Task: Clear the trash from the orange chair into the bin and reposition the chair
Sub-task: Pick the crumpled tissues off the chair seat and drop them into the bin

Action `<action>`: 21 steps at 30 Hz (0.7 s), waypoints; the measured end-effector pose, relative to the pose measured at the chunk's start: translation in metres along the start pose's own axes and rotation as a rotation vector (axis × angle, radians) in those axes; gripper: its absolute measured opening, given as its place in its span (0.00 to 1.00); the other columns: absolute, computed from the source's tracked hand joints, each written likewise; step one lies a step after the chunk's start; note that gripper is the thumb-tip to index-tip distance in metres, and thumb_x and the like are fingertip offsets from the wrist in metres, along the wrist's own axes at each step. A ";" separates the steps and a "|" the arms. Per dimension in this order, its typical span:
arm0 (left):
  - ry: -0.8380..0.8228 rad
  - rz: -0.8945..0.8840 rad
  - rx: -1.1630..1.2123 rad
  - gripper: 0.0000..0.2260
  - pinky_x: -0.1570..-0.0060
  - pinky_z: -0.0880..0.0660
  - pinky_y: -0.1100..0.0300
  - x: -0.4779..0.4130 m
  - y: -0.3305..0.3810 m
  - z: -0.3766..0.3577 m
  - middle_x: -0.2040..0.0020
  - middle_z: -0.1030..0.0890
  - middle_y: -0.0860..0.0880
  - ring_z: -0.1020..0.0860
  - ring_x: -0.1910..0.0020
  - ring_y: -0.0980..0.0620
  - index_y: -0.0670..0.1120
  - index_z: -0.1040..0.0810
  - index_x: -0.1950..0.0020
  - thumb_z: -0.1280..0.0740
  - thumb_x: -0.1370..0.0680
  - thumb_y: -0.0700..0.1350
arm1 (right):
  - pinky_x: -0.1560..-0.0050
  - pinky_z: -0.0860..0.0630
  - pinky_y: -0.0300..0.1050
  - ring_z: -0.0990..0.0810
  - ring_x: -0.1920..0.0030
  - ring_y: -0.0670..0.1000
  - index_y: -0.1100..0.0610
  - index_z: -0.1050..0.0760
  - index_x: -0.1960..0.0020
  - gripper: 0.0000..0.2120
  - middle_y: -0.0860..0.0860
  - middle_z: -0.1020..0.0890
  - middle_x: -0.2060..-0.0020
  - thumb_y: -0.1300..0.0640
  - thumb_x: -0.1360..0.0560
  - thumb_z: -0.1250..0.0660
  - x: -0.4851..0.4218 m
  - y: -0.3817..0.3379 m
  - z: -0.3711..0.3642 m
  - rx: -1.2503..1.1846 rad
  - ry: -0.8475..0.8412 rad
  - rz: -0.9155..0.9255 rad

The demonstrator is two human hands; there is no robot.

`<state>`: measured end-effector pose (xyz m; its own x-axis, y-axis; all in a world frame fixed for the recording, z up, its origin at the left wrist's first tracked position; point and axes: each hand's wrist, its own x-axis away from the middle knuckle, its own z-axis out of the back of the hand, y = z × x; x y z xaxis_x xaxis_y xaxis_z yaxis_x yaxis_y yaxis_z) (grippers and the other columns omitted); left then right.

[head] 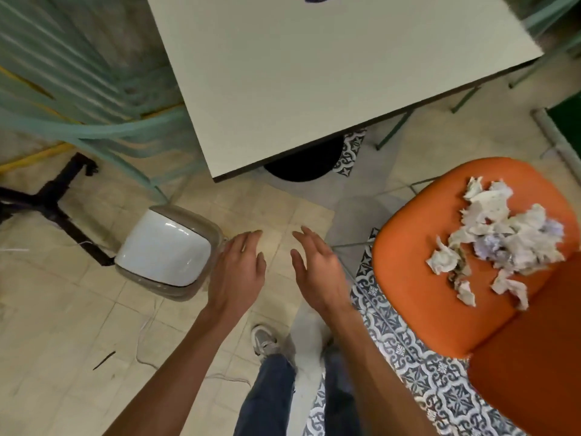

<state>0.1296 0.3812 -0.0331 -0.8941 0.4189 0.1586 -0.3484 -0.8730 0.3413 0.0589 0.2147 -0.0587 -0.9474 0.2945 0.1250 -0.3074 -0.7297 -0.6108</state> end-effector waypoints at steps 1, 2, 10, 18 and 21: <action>-0.009 -0.027 0.012 0.21 0.42 0.20 0.49 -0.004 0.016 -0.004 0.33 0.20 0.45 0.20 0.38 0.44 0.47 0.26 0.26 0.31 0.20 0.44 | 0.31 0.22 0.54 0.23 0.29 0.58 0.54 0.26 0.25 0.19 0.53 0.26 0.23 0.53 0.15 0.36 0.005 0.016 0.011 0.000 0.024 -0.025; -0.021 -0.043 0.024 0.21 0.42 0.20 0.48 -0.007 0.030 -0.007 0.33 0.19 0.45 0.20 0.38 0.44 0.46 0.26 0.27 0.31 0.20 0.44 | 0.32 0.22 0.54 0.22 0.30 0.58 0.54 0.26 0.25 0.18 0.53 0.26 0.23 0.53 0.15 0.36 0.009 0.031 0.020 0.000 0.042 -0.049; -0.153 -0.226 0.052 0.18 0.52 0.20 0.50 -0.028 0.176 -0.069 0.37 0.19 0.48 0.21 0.41 0.45 0.49 0.24 0.29 0.32 0.20 0.44 | 0.41 0.19 0.57 0.19 0.35 0.61 0.53 0.24 0.29 0.17 0.54 0.22 0.28 0.56 0.17 0.33 0.047 0.164 0.101 -0.008 0.175 -0.325; -0.352 -0.415 0.090 0.17 0.49 0.19 0.47 -0.044 0.299 -0.156 0.38 0.21 0.48 0.22 0.40 0.44 0.49 0.24 0.31 0.32 0.20 0.47 | 0.41 0.21 0.53 0.20 0.36 0.61 0.57 0.24 0.30 0.19 0.56 0.21 0.33 0.63 0.20 0.30 0.082 0.278 0.147 0.002 0.208 -0.622; -0.395 -0.519 0.098 0.19 0.42 0.22 0.48 -0.051 0.334 -0.185 0.34 0.23 0.50 0.25 0.37 0.46 0.51 0.26 0.28 0.31 0.20 0.47 | 0.43 0.18 0.54 0.19 0.39 0.59 0.55 0.25 0.30 0.20 0.55 0.21 0.33 0.64 0.21 0.30 0.089 0.314 0.150 -0.004 0.216 -0.731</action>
<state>0.0068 0.0219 -0.0986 -0.4398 0.8555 0.2732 -0.6625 -0.5144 0.5445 -0.1352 -0.0801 -0.1222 -0.4644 0.8165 0.3429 -0.8491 -0.3005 -0.4344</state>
